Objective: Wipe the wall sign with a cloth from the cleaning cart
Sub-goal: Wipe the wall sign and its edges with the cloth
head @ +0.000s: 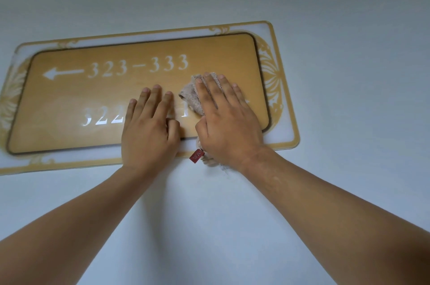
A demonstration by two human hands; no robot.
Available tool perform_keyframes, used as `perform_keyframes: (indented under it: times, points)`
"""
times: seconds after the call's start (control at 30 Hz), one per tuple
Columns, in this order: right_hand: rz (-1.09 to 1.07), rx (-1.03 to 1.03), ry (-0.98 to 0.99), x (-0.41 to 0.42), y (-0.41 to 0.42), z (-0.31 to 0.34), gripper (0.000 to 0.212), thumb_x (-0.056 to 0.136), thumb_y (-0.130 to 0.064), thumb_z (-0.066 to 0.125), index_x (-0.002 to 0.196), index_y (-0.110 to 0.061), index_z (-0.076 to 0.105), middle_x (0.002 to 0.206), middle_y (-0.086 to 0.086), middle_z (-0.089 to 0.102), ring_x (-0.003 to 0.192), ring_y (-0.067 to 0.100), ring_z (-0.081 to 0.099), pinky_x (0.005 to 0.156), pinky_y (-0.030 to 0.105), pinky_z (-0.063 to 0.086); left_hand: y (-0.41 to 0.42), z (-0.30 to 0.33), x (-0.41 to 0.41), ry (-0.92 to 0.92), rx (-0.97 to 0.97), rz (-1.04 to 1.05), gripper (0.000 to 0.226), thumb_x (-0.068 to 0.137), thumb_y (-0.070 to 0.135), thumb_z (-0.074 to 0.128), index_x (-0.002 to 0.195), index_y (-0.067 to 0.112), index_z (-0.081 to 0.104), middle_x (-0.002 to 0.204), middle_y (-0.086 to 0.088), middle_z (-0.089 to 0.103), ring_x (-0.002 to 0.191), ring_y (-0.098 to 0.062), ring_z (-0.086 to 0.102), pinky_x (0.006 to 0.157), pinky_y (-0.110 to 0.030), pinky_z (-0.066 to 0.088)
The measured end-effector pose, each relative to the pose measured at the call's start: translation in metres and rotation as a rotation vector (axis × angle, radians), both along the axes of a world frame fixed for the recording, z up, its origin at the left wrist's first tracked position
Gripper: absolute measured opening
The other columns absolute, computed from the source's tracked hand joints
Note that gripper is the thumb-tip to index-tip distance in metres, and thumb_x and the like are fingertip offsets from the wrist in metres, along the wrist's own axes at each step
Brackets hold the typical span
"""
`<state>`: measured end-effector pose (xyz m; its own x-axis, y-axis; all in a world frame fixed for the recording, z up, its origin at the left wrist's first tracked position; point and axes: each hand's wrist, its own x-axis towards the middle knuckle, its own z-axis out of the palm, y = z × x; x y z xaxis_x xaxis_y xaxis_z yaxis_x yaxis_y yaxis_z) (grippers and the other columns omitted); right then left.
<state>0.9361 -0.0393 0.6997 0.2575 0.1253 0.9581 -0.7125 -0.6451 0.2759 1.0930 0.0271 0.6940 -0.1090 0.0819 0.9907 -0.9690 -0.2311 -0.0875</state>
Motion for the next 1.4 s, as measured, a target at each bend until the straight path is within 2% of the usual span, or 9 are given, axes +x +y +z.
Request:
perform_keyframes:
  times: [0.77,0.9,1.17,1.4]
  points:
    - [0.023,0.026,0.008,-0.021,-0.012,-0.004,0.074,0.090,-0.036,0.015,0.161,-0.018,0.009,0.169,0.003,0.006,0.155,0.023,0.000,0.126,0.043,0.005,-0.002,-0.003,0.001,0.010,-0.045,-0.049,0.057,0.089,0.025,0.033,0.143,0.014,0.049,0.158,-0.007,0.038,0.149,-0.024,0.025,0.122,-0.045,0.016]
    - [0.035,0.040,0.003,-0.025,-0.015,-0.004,0.073,0.091,-0.034,0.020,0.161,-0.018,0.009,0.169,0.002,0.006,0.155,0.023,0.000,0.126,0.042,0.005,-0.002,-0.003,0.001,0.006,-0.048,-0.049,0.057,0.089,0.026,0.032,0.142,0.014,0.050,0.157,-0.008,0.039,0.149,-0.024,0.026,0.122,-0.045,0.017]
    - [0.030,0.037,-0.005,-0.031,-0.019,-0.004,0.071,0.092,-0.034,0.020,0.161,-0.019,0.010,0.169,0.001,0.009,0.155,0.023,0.002,0.125,0.042,0.011,-0.002,-0.004,-0.002,0.014,-0.056,-0.046,0.055,0.089,0.024,0.035,0.140,0.013,0.051,0.156,-0.008,0.040,0.148,-0.024,0.027,0.122,-0.044,0.017]
    - [0.013,0.049,-0.020,-0.033,-0.018,-0.006,0.071,0.092,-0.034,0.019,0.161,-0.020,0.012,0.169,0.001,0.012,0.155,0.025,0.008,0.124,0.049,0.009,-0.001,-0.006,-0.003,0.020,-0.058,-0.026,0.055,0.088,0.022,0.036,0.140,0.011,0.052,0.155,-0.008,0.041,0.148,-0.025,0.028,0.122,-0.045,0.018]
